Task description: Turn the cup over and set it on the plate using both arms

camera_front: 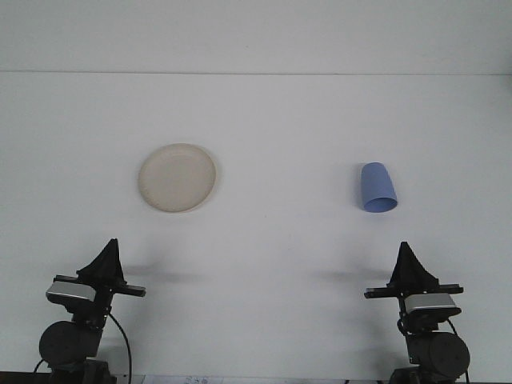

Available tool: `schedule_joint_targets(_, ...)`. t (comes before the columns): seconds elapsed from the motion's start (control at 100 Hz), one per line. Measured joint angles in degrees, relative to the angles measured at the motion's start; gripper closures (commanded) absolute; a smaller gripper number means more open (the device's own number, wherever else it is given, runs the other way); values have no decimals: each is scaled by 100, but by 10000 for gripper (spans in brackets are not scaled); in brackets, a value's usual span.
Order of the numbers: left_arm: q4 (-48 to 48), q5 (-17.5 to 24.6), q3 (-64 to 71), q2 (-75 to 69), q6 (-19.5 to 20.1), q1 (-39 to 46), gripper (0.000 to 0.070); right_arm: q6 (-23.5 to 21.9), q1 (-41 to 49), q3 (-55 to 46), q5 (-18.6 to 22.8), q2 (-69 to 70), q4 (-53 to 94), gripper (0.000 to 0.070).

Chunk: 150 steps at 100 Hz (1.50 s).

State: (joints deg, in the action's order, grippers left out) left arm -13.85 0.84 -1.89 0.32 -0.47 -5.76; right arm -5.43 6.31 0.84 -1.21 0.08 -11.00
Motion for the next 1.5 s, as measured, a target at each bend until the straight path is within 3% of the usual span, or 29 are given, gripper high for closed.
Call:
schedule_joint_targets(0.9,0,0,0,0,0,0,687,20,0,74,17,0,-457,700)
schedule_joint_targets(1.36,0,0,0,0,0,0,687,503,0,2557,-63,1812,2306,700)
schedule_joint_targets(1.5,0,0,0,0,0,0,687,509,0,2629,-487,2356,2277,676)
